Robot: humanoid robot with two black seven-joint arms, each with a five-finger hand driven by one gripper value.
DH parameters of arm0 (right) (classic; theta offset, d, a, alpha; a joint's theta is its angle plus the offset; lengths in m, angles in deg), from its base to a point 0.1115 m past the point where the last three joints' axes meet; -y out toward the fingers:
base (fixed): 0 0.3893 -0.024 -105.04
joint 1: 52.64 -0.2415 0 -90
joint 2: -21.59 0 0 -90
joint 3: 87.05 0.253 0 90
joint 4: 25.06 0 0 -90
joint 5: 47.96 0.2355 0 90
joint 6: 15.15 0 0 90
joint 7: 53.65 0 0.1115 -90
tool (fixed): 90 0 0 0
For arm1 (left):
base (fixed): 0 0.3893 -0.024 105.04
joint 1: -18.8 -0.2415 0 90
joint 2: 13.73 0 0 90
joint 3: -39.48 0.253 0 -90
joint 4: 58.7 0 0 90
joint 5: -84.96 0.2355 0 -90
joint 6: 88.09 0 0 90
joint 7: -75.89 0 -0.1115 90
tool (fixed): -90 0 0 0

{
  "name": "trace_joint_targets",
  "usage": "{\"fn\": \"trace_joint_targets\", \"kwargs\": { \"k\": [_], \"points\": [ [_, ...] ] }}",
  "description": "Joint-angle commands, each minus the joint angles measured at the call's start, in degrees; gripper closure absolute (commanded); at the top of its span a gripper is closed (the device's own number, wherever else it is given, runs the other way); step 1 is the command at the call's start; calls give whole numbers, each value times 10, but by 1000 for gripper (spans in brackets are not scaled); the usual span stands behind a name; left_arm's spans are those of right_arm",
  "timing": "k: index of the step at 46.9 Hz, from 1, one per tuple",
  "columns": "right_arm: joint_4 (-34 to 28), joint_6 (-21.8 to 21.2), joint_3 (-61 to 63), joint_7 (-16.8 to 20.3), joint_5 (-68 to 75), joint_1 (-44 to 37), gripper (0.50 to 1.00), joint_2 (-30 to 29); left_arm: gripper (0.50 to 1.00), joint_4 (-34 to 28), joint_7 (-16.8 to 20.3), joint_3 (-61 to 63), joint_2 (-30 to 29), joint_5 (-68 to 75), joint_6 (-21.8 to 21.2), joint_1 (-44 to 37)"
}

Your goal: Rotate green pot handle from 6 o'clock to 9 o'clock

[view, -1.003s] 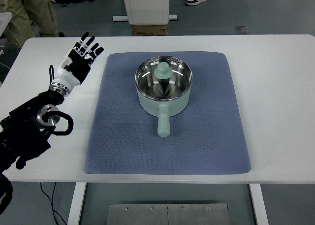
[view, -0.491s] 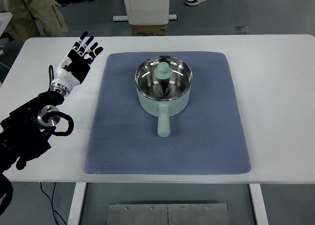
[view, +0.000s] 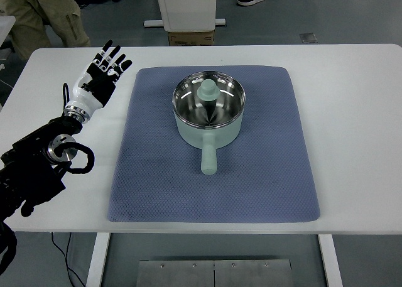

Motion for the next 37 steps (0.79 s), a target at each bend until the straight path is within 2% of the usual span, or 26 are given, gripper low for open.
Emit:
{"fn": "trace_joint_targets", "kwargs": {
  "k": [1, 37],
  "points": [
    [0, 0, 0, 0, 0, 0, 500, 0, 500, -1, 0, 0, -1, 0, 0, 0],
    [0, 0, 0, 0, 0, 0, 500, 0, 500, -1, 0, 0, -5, 1, 3, -4]
  ]
}}
